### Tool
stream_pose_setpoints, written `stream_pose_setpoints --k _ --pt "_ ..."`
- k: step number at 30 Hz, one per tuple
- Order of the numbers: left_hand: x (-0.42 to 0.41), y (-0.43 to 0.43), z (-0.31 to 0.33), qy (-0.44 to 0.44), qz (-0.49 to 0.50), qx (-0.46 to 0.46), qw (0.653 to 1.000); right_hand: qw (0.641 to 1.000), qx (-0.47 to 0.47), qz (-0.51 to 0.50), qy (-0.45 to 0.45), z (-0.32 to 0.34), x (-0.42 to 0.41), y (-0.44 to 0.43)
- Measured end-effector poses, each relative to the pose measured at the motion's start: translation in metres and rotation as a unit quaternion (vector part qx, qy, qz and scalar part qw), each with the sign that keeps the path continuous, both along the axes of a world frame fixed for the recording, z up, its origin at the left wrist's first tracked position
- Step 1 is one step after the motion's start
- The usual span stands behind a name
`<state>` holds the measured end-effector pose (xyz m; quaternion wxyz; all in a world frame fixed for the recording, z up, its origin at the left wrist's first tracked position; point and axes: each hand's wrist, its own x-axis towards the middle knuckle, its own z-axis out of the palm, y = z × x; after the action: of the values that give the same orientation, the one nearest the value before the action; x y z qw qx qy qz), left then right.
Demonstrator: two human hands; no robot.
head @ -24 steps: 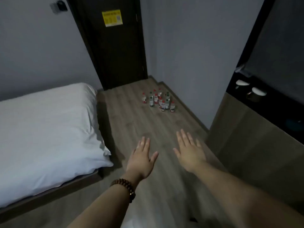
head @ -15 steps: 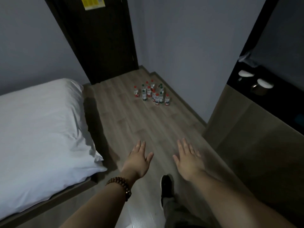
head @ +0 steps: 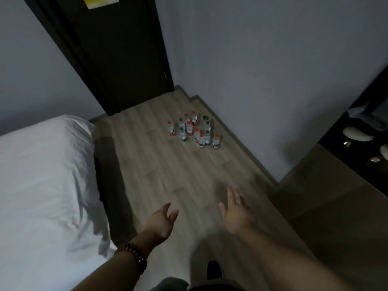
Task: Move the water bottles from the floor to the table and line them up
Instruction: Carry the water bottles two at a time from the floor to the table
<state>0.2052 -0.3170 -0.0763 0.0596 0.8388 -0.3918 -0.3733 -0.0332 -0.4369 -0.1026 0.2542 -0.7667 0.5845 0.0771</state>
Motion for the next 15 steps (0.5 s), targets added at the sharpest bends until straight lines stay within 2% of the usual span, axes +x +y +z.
stream_pose_setpoints --k 7,15 --pt "0.07 -0.107 -0.021 0.049 0.012 0.003 0.999 0.999 0.014 -0.009 -0.049 0.0 0.054 -0.104" --pt "0.153 -0.274 -0.037 0.08 -0.058 -0.031 0.995 0.994 0.036 -0.069 -0.074 0.01 0.132 -0.23"
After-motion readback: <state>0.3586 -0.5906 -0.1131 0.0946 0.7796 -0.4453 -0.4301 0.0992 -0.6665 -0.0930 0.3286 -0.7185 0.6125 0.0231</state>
